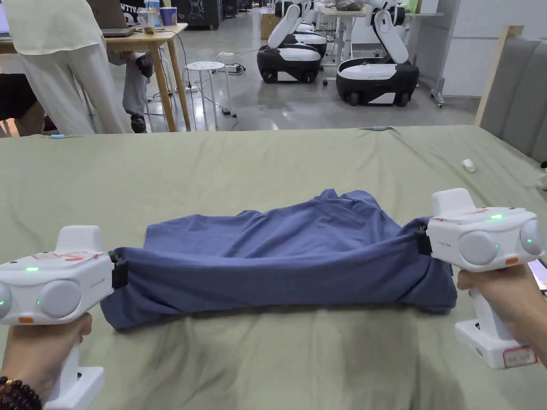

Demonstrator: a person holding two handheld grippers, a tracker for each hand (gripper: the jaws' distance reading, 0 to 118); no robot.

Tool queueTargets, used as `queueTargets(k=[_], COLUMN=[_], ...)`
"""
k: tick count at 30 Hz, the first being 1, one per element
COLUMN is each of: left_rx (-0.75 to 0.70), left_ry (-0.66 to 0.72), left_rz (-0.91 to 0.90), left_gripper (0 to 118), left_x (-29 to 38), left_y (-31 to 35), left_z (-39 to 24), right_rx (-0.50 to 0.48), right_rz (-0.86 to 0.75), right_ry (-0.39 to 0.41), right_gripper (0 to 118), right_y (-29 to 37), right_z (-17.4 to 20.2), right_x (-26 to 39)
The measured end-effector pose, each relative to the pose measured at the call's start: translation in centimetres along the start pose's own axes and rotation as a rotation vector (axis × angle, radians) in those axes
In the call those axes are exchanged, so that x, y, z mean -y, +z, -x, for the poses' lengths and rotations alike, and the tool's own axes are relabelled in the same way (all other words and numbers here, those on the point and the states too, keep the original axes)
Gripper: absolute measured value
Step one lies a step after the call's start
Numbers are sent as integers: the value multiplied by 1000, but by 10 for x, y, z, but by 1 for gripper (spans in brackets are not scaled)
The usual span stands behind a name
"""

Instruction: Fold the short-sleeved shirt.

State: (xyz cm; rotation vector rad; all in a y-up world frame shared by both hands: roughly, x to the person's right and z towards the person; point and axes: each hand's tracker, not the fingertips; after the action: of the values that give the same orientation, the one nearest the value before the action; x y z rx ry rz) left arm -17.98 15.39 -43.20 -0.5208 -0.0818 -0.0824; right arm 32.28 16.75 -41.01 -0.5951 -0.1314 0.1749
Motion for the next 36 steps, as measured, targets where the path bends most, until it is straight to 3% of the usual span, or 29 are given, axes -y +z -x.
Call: queueTargets(k=[7, 13, 14, 15, 16, 17, 18, 19, 20, 22, 26, 28, 29, 30, 31, 32, 36], left_rx=[-26, -37, -40, -43, -45, -53, -53, -52, -56, -64, -34, -25, -28, -34, -35, -24, 3], left_ry=[-62, -29, -31, -29, -28, -12, 0, 9, 14, 15, 25, 15, 8, 2, 0, 4, 31], left_rz=[138, 239, 244, 244, 241, 227, 215, 207, 201, 132, 149, 142, 138, 136, 134, 130, 134], left_gripper=[4, 5, 5, 11, 24, 61, 91, 115, 117, 114, 106, 74, 37, 16, 4, 0, 0], left_x=[-3, 17, 20, 21, 22, 21, 20, 19, 19, 16, 22, 29, 33, 37, 41, 45, 54], left_y=[-83, -122, -122, -122, -120, -117, -112, -107, -101, -82, -48, -30, -23, -16, -9, -2, 19], left_z=[-16, -22, -24, -24, -24, -23, -21, -19, -18, -16, -18, -21, -23, -24, -24, -23, -20], right_rx=[17, 39, 34, 32, 26, 30, 37, 46, 51, 49, 38, 39, 42, 42, 38, 35, 23], right_rz=[141, 257, 266, 264, 261, 257, 238, 216, 193, 124, 169, 159, 156, 156, 154, 151, 145], right_ry=[-2, 18, 12, -2, -20, -36, -52, -61, -71, -96, -52, -42, -44, -54, -63, -69, -49], right_gripper=[5, 5, 8, 20, 44, 85, 112, 118, 111, 110, 103, 79, 50, 25, 8, 1, 0], right_y=[-101, -135, -136, -139, -137, -132, -125, -116, -104, -77, -39, -23, -16, -8, -1, 8, 24], right_z=[14, 27, 25, 23, 20, 17, 14, 12, 11, 3, 4, 17, 18, 19, 19, 25, 33], right_x=[-10, 14, 17, 19, 20, 20, 21, 21, 20, 18, 27, 36, 39, 42, 46, 49, 56])
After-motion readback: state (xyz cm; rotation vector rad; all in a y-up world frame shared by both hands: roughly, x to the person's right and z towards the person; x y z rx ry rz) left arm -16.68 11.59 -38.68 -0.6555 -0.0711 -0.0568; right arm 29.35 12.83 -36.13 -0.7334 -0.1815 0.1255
